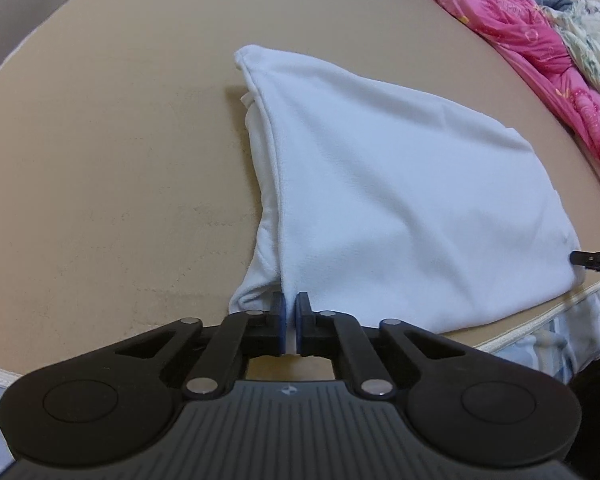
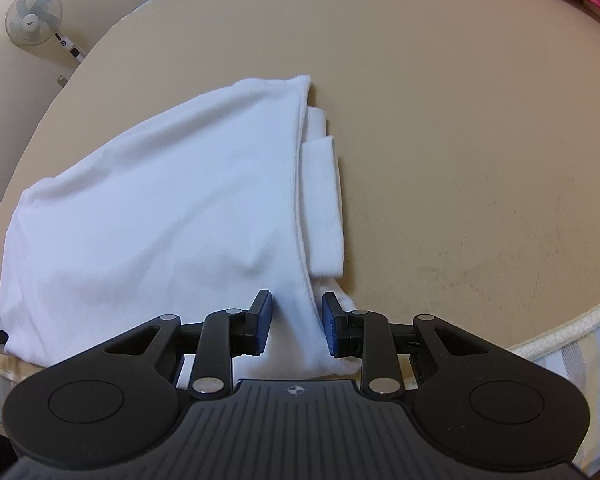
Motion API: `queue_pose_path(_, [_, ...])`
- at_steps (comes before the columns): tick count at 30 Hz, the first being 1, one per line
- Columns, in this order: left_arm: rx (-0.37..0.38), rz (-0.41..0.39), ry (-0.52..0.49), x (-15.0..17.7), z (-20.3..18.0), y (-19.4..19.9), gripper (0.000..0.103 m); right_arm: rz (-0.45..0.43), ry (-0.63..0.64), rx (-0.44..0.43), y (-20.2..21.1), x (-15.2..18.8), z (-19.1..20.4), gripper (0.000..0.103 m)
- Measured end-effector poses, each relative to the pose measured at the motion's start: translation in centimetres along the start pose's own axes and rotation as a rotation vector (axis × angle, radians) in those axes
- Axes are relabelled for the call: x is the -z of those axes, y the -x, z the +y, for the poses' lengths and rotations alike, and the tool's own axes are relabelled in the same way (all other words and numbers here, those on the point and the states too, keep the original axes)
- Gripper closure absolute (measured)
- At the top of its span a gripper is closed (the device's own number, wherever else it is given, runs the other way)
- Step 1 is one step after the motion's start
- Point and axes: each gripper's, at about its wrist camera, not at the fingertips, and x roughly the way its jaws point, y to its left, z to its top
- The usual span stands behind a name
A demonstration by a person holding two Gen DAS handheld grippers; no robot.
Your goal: Fold small clothes
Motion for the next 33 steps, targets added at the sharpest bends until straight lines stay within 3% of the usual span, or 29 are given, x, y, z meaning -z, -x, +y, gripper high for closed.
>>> queue_pose_path(1, [0.005,-0.011,0.007,0.1,0.0,0.3,0.1,-0.015,0.0,0.011,0.2,0.1,0.0,0.099])
queue_pose_path(4, [0.062,-0.075,0.07,0.2,0.5,2.7,0.1,-0.123,-0.086,-0.054,2.8,0.3,-0.9,0.1])
queue_pose_path(6, [0.072,-0.072,0.112,0.8,1.3,3.2,0.1,-0.16,-0.155,-0.078,4.0,0.9,-1.7,0.1])
queue_pose_path(10, [-0.02,0.073,0.094,1.6,1.1,0.2,0.097,-0.042,-0.147,0.019,1.9,2.1,-1.8,0.099])
queue_pose_path(12, [-0.054,0.019,0.063,1.4,0.4,0.8,0.096,-0.049,-0.124,0.055,1.7,2.1,-1.5,0.097])
queue_pose_path(15, [-0.058,-0.148,-0.009,1.1,-1.4,3.2,0.094,-0.216,-0.066,0.082,4.1,1.9,-0.5,0.092])
queue_pose_path(17, [-0.023,-0.186,-0.032,1.1,-2.3,3.5,0.094,-0.277,-0.024,0.041,5.0,1.8,0.2,0.087])
queue_pose_path(20, [-0.033,-0.114,-0.085,1.2,-3.7,1.4,0.094,-0.169,-0.01,-0.032,2.8,1.9,0.6,0.084])
queue_pose_path(22, [-0.136,0.022,-0.113,1.6,-4.0,-1.4,0.094,-0.033,0.023,0.046,0.2,2.4,0.7,0.082])
queue_pose_path(23, [-0.162,0.051,-0.108,1.9,-3.8,-2.2,0.094,-0.004,0.038,0.078,-0.5,2.7,0.7,0.083])
queue_pose_path(27, [-0.137,-0.027,-0.102,1.7,-4.2,-0.6,0.089,-0.098,0.08,0.076,1.1,2.6,1.9,0.079])
queue_pose_path(29, [-0.157,-0.012,-0.116,2.0,-4.3,-0.9,0.089,-0.131,0.115,0.098,1.5,2.7,2.3,0.067])
queue_pose_path(33, [-0.181,0.002,-0.15,2.3,-4.9,-1.3,0.089,-0.112,0.138,0.111,0.8,2.8,2.4,0.066])
